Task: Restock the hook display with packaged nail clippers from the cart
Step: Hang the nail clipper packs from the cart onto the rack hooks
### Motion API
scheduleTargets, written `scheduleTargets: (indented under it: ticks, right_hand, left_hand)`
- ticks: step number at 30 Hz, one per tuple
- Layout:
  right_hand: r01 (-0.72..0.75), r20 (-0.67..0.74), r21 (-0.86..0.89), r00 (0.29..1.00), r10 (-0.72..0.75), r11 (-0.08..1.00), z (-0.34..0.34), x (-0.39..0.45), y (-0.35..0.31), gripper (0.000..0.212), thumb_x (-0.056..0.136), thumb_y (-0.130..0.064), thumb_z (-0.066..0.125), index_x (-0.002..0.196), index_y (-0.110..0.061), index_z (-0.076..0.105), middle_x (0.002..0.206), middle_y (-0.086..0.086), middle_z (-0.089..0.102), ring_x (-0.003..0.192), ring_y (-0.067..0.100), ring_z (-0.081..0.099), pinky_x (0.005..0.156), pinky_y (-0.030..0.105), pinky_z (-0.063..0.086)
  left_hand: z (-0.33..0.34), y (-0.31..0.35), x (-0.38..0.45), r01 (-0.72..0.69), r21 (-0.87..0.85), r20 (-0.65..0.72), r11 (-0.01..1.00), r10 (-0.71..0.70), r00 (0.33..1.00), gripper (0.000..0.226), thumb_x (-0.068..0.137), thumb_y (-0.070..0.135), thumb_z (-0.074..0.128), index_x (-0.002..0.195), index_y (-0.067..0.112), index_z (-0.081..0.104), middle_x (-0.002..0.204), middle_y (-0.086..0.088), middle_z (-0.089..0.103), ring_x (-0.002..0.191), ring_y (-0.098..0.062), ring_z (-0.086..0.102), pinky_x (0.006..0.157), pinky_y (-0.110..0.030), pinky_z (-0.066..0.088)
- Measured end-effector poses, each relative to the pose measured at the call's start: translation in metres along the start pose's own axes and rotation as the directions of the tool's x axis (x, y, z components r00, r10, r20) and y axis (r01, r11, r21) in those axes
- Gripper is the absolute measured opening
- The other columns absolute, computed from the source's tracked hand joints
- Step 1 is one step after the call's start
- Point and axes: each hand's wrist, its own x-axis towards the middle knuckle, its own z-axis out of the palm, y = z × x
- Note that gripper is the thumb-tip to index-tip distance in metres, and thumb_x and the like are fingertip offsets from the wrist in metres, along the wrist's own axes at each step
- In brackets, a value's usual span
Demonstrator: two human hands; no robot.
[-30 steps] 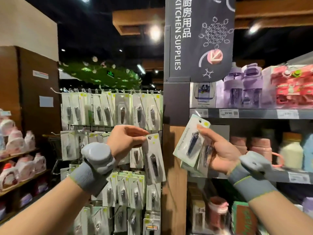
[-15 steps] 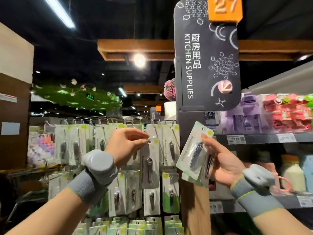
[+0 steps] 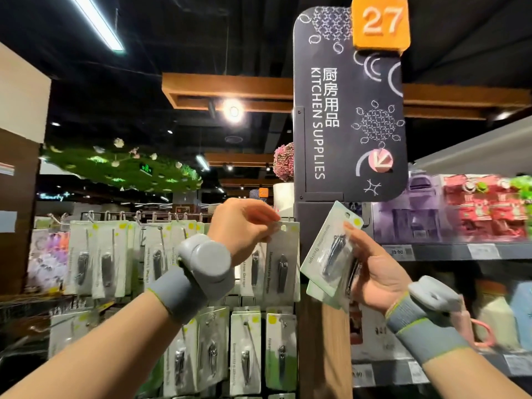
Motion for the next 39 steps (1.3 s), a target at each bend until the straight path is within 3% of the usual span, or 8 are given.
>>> scheduleTargets:
  ticks: [5,18,20,23,25,31,35,39]
  right_hand:
    - [-0.003,0.039,0.001,0.999,0.003,1.0,-0.006,0.003,-0.002,0.073,0.01,-0.01,0.096,0.081,-0.015,0.078,0.105,0.016,0.071,0.091,0.033,0.069,0.073,0.062,0.051]
    - [-0.041,0.031,-0.055,0.999,0.043,0.998,-0.005,0.003,-0.007,0.061,0.008,-0.008,0.095,0.066,-0.011,0.077,0.086,0.014,0.074,0.074,0.03,0.072,0.058,0.051,0.057]
    - [-0.046,0.026,-0.082,0.998,0.049,0.996,-0.003,0.001,-0.008,0.051,0.017,-0.009,0.095,0.065,-0.012,0.077,0.081,0.011,0.074,0.069,0.027,0.072,0.057,0.05,0.057]
    - [-0.05,-0.014,-0.134,0.999,0.049,0.99,0.0,0.0,-0.009,0.01,0.056,-0.014,0.078,0.065,-0.011,0.076,0.08,0.01,0.073,0.07,0.025,0.07,0.067,0.05,0.057]
    - [-0.047,-0.019,-0.158,0.999,0.045,0.986,0.001,0.001,-0.01,0.01,0.062,-0.014,0.07,0.07,-0.012,0.076,0.085,0.01,0.072,0.077,0.025,0.067,0.077,0.049,0.055]
    - [-0.024,-0.029,-0.233,0.999,0.017,0.972,0.003,-0.004,-0.011,0.012,0.063,-0.013,0.065,0.064,-0.014,0.077,0.061,0.003,0.07,0.056,0.016,0.068,0.08,0.041,0.053]
    - [-0.033,-0.046,-0.281,0.999,0.021,0.959,0.001,-0.001,-0.011,0.022,0.079,-0.011,0.064,0.062,-0.015,0.077,0.069,0.006,0.073,0.057,0.018,0.069,0.062,0.039,0.057]
    - [-0.047,-0.065,-0.308,0.997,0.028,0.95,0.0,-0.001,-0.009,0.023,0.083,-0.011,0.063,0.064,-0.014,0.077,0.07,0.007,0.073,0.056,0.018,0.069,0.055,0.036,0.058]
  left_hand:
    - [0.014,0.006,0.005,-0.059,0.13,-0.028,0.99,0.064,0.998,0.012,0.079,0.003,0.071,0.083,0.013,0.075,0.075,0.001,0.071,0.065,-0.013,0.069,0.068,-0.033,0.06]
    - [0.008,0.022,0.007,-0.021,0.373,0.061,0.928,-0.002,0.998,0.014,0.083,0.003,0.067,0.077,0.016,0.07,0.074,-0.006,0.071,0.064,-0.017,0.071,0.069,-0.036,0.06]
    - [0.01,0.023,0.007,-0.027,0.406,0.051,0.913,0.007,0.999,0.014,0.084,0.005,0.067,0.078,0.017,0.07,0.073,-0.004,0.07,0.065,-0.018,0.071,0.07,-0.036,0.06]
    - [0.018,0.026,0.006,-0.072,0.524,0.037,0.849,0.061,0.997,0.015,0.086,0.013,0.067,0.075,0.023,0.064,0.066,0.006,0.06,0.071,-0.019,0.066,0.073,-0.033,0.056]
    - [0.021,0.029,0.004,-0.098,0.574,0.047,0.813,0.088,0.995,0.014,0.087,0.017,0.065,0.076,0.024,0.06,0.068,0.006,0.056,0.075,-0.02,0.063,0.075,-0.031,0.053]
    - [0.013,0.027,0.004,-0.049,0.525,-0.005,0.85,0.06,0.998,0.017,0.086,0.008,0.065,0.074,0.021,0.064,0.074,-0.001,0.065,0.077,-0.023,0.067,0.075,-0.039,0.057]
    - [0.019,0.026,0.006,-0.028,0.619,-0.01,0.785,0.043,0.999,0.012,0.088,0.012,0.063,0.081,0.021,0.066,0.078,0.0,0.064,0.082,-0.023,0.066,0.074,-0.032,0.053]
    - [0.027,0.023,0.011,0.016,0.726,-0.015,0.687,-0.008,1.0,0.015,0.09,0.014,0.057,0.097,0.021,0.069,0.1,-0.006,0.068,0.09,-0.027,0.062,0.074,-0.031,0.048]
